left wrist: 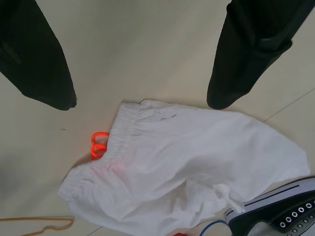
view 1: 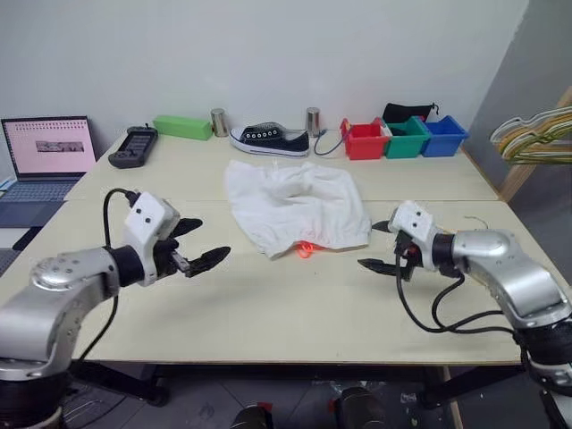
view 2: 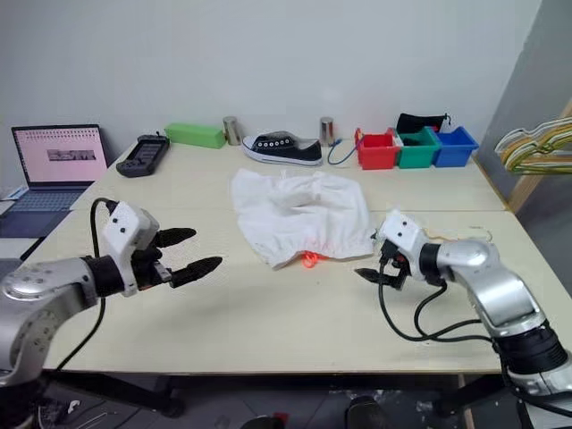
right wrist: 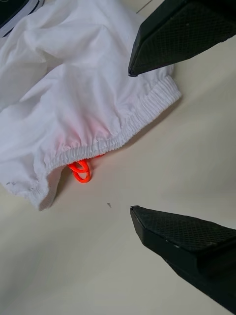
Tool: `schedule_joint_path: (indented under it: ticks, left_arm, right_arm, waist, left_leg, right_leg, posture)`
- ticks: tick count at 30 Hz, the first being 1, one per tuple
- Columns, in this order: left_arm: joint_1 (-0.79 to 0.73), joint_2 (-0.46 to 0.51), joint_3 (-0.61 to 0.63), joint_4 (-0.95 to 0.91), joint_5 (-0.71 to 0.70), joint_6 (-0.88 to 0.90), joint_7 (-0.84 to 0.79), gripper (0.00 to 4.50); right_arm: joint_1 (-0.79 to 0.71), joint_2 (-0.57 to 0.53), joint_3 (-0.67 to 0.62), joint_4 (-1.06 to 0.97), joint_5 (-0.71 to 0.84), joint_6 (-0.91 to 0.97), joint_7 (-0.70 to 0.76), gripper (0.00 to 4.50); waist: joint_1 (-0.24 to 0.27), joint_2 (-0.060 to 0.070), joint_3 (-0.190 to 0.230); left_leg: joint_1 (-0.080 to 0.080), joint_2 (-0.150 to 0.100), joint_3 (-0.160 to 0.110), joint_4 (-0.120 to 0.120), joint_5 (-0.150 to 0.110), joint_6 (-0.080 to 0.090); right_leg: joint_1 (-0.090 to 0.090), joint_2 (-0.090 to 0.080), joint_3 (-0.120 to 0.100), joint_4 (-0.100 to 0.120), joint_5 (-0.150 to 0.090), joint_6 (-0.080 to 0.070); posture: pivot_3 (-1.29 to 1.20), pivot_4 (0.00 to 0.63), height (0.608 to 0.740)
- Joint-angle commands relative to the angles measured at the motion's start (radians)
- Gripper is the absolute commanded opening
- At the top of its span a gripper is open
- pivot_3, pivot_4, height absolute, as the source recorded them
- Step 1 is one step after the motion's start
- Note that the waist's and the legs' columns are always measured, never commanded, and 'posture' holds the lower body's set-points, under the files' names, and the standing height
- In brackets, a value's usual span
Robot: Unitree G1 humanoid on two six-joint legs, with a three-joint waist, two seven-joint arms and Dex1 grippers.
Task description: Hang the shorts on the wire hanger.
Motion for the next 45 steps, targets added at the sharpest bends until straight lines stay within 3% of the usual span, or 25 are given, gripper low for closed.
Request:
schedule_joint_path:
  ticks: [1, 16, 20, 26, 34, 45]
  left_arm:
    - [-0.039, 0.023, 0.019, 0.040, 0.011, -0.053, -0.021, 4.50]
    - [-0.045, 0.014, 0.012, 0.055, 0.034, -0.085, 0.003, 4.50]
    - [-0.009, 0.014, 0.049, 0.035, 0.012, -0.068, -0.002, 4.50]
    - [0.121, 0.010, 0.176, -0.041, -0.058, 0.003, -0.004, 4.50]
    - [0.241, -0.063, 0.223, -0.110, -0.079, 0.009, 0.067, 4.50]
    - [0.245, -0.117, 0.157, -0.196, -0.070, 0.006, 0.161, 4.50]
  right_arm:
    - [-0.048, 0.017, -0.034, 0.031, -0.004, -0.012, -0.016, 4.45]
    - [-0.046, 0.040, -0.019, -0.051, 0.015, 0.076, -0.038, 4.45]
    - [-0.079, 0.110, 0.018, -0.058, -0.005, 0.129, -0.095, 4.45]
    - [-0.171, 0.304, 0.139, 0.002, -0.084, 0.192, -0.232, 4.45]
    - [-0.295, 0.585, 0.336, 0.330, -0.221, 0.021, -0.299, 4.45]
    - [-0.478, 0.834, 0.361, 0.968, -0.402, -0.293, -0.449, 4.45]
  waist:
    - [0.001, 0.000, -0.001]
    - [-0.001, 0.000, -0.001]
    - [-0.004, 0.000, -0.001]
    - [-0.011, 0.000, -0.002]
    - [0.002, 0.000, -0.003]
    - [0.031, -0.004, -0.006]
  left_leg:
    - [0.000, 0.000, 0.000, 0.000, 0.000, 0.000]
    - [-0.001, 0.000, 0.002, 0.000, 0.000, 0.000]
    - [0.000, 0.000, 0.002, 0.000, 0.000, 0.000]
    - [0.001, 0.001, -0.001, 0.000, 0.000, 0.000]
    - [0.002, 0.002, -0.002, 0.000, 0.000, 0.000]
    - [0.005, 0.002, -0.013, -0.001, 0.001, -0.002]
  right_leg:
    - [0.000, 0.000, 0.000, 0.000, 0.000, 0.000]
    - [0.001, 0.000, 0.002, 0.002, 0.003, 0.005]
    - [0.001, 0.000, 0.002, 0.003, 0.003, 0.005]
    - [-0.002, 0.002, 0.003, 0.006, 0.003, 0.004]
    - [-0.004, 0.004, 0.003, 0.005, 0.003, 0.003]
    - [-0.003, 0.012, 0.003, 0.005, 0.010, -0.008]
  posture:
    - [-0.16, 0.000, 0.740]
    - [-0.17, 0.009, 0.740]
    - [-0.17, 0.012, 0.740]
    - [-0.16, 0.022, 0.740]
    - [-0.11, 0.028, 0.740]
    - [-0.05, 0.020, 0.740]
